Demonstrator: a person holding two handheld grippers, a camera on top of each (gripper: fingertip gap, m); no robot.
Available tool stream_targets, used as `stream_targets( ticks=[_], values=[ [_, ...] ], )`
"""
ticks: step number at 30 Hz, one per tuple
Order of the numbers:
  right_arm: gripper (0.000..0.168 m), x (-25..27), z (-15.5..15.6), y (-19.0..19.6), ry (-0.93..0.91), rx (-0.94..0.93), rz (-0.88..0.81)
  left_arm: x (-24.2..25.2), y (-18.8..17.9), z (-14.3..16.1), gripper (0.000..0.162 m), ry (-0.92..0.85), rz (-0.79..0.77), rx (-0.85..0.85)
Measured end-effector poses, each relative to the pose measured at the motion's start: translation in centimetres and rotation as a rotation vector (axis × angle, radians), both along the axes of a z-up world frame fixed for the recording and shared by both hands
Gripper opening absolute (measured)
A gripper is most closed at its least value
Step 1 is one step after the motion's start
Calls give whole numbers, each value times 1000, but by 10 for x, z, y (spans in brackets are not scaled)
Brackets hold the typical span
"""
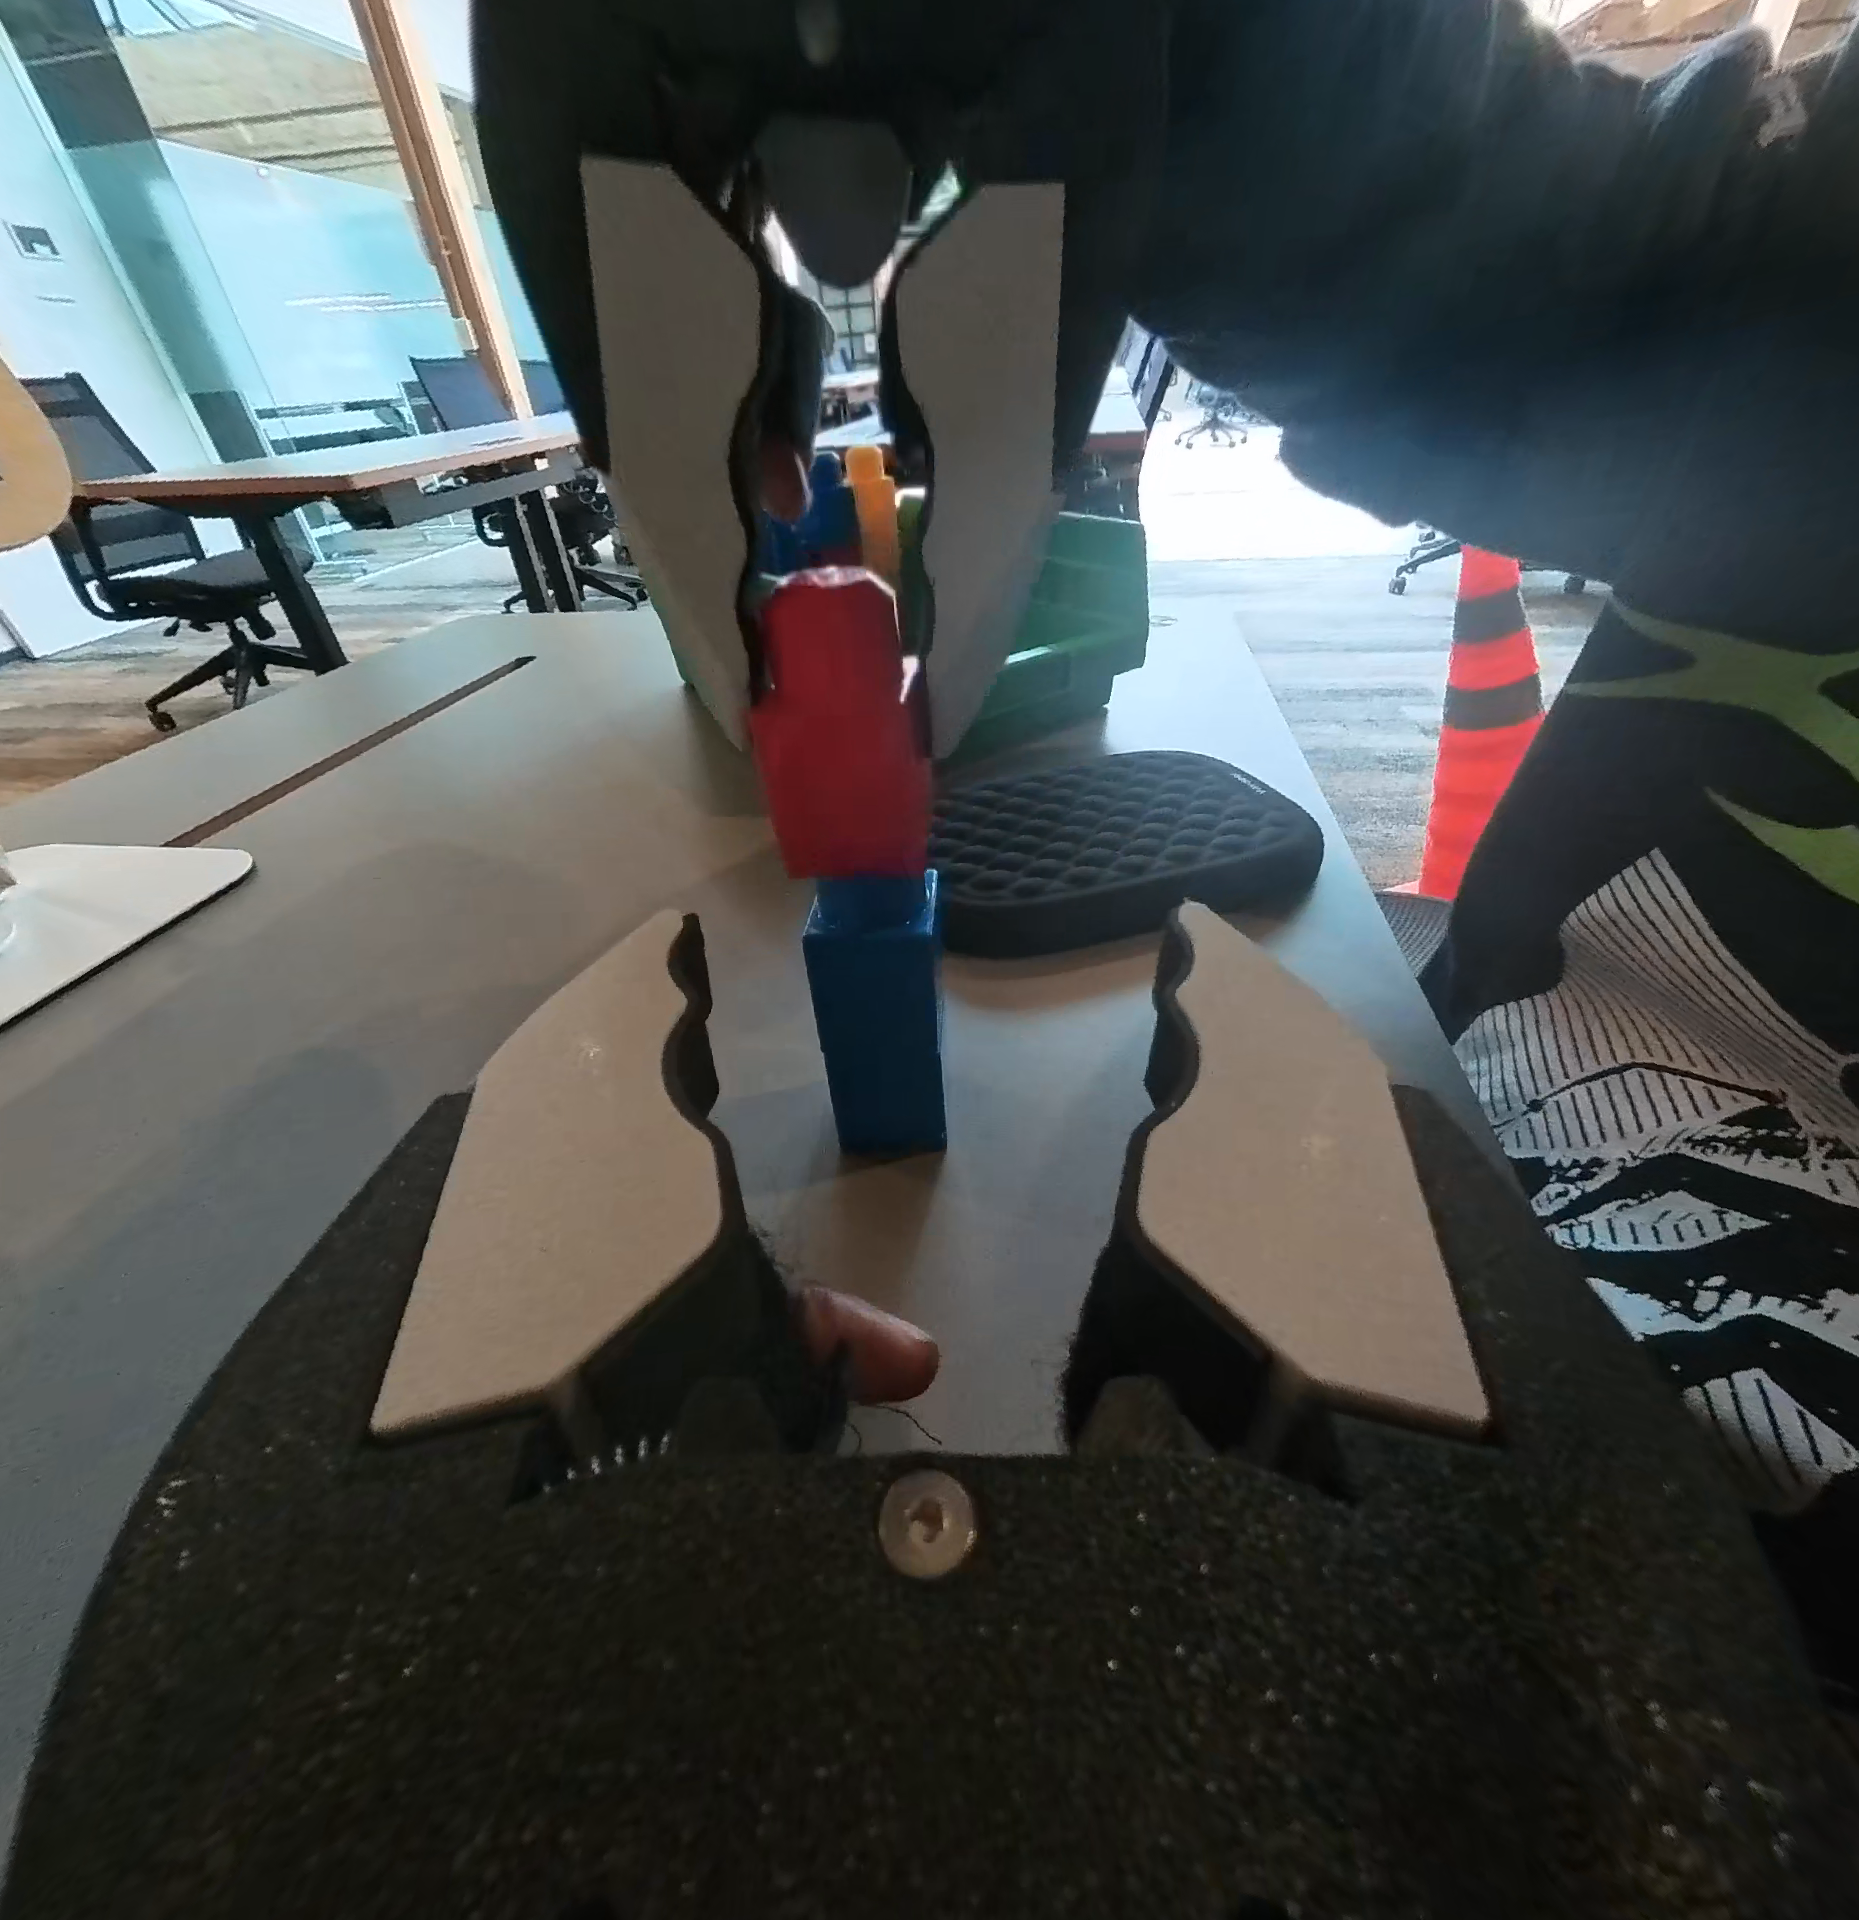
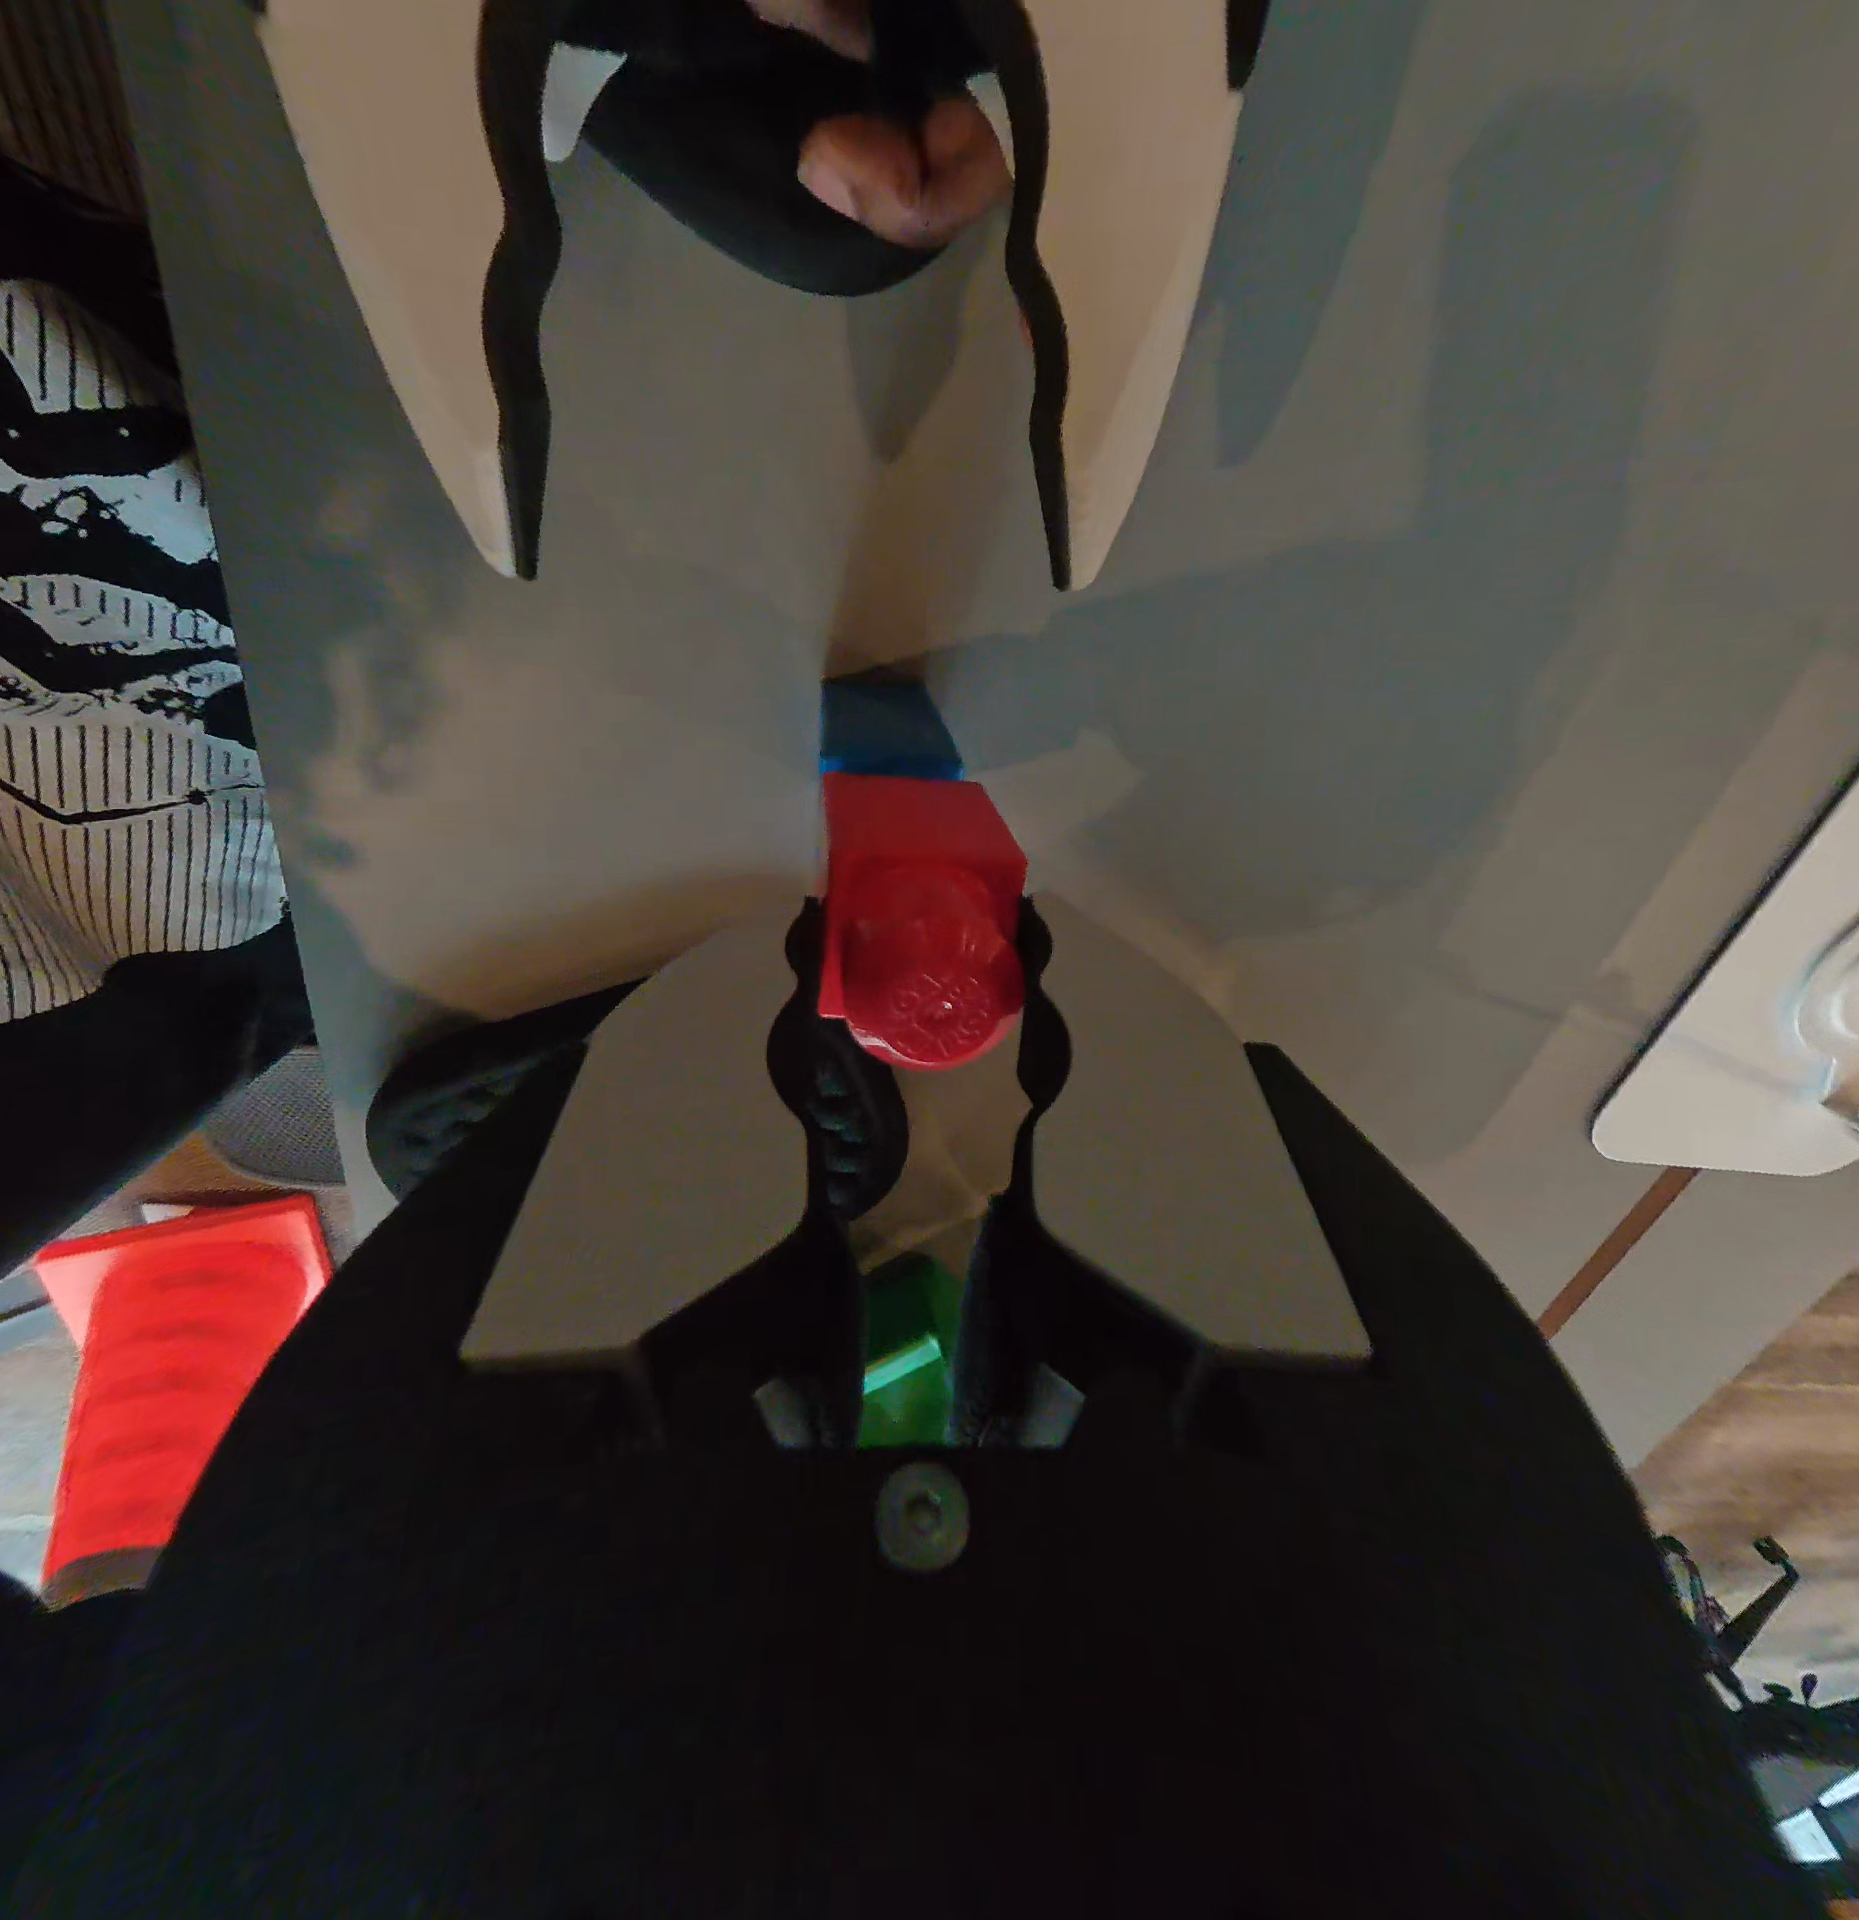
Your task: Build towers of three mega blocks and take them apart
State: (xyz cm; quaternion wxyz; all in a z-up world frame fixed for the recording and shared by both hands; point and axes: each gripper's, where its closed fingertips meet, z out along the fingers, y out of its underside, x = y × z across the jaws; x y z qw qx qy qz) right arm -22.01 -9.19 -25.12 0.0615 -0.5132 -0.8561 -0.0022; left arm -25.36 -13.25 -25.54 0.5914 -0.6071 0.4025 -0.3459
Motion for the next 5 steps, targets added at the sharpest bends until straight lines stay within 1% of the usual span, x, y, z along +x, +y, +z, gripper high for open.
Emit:
stream_targets(
  ticks=[5],
  values=[
    [35, 2, -11, 1, -24, -1, 8, 1, 0, -1, 79, 8, 2, 1]
  ],
)
